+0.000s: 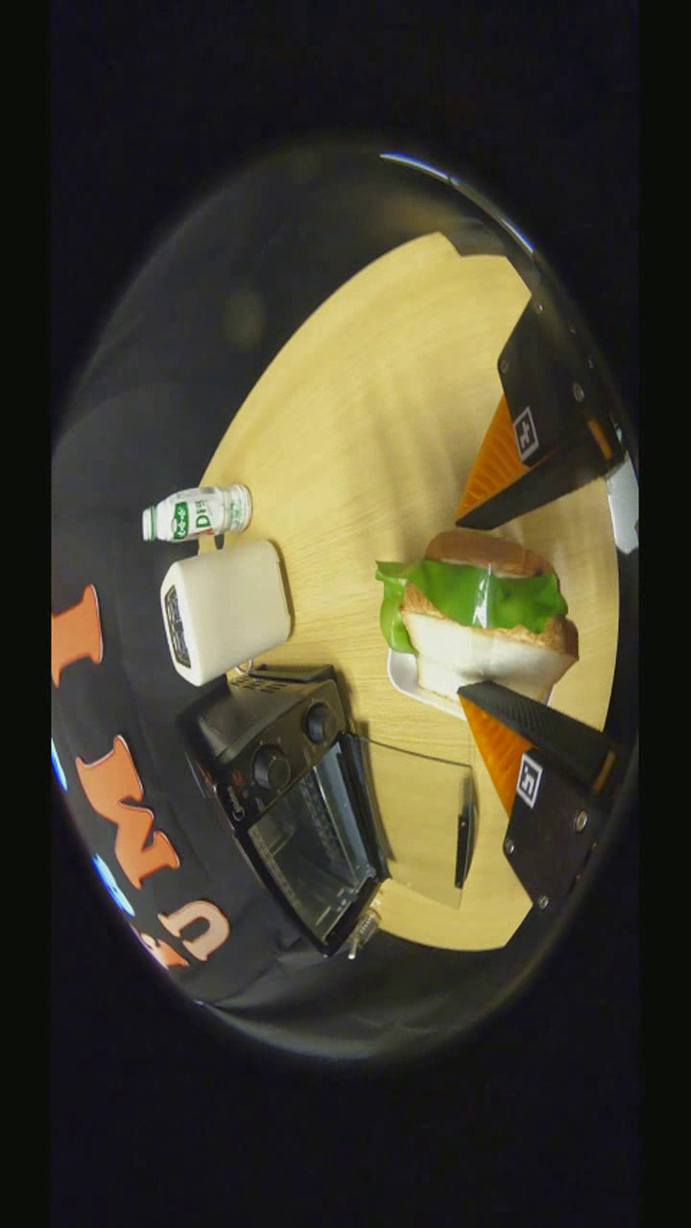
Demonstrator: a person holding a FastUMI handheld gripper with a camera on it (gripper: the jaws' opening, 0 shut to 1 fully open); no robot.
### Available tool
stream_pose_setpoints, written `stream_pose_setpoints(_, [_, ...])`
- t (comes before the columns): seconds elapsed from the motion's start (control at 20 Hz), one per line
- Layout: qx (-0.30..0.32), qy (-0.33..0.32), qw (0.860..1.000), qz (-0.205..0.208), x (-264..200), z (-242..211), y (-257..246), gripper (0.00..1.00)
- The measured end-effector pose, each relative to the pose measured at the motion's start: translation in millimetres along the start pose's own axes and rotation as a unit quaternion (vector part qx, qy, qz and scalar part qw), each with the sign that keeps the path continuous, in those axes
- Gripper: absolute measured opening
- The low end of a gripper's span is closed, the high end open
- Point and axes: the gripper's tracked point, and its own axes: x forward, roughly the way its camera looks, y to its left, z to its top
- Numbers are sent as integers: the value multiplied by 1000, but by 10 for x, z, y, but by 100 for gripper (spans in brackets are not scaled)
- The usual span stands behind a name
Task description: Open the toaster oven, put the food inside, and close the toaster oven door.
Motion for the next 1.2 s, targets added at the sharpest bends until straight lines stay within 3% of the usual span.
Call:
stream_pose_setpoints(0.2, [14,8,1000,20,-39,29,93,59])
stream_pose_setpoints(0.3, [25,8,999,29,-80,54,153,46])
stream_pose_setpoints(0.4, [22,5,999,27,-106,71,166,39])
stream_pose_setpoints(0.8, [6,-46,998,39,-525,453,456,35])
stream_pose_setpoints(1.0, [15,-85,994,72,-659,744,832,35])
stream_pose_setpoints(1.2, [38,-83,989,116,-517,775,1309,35])
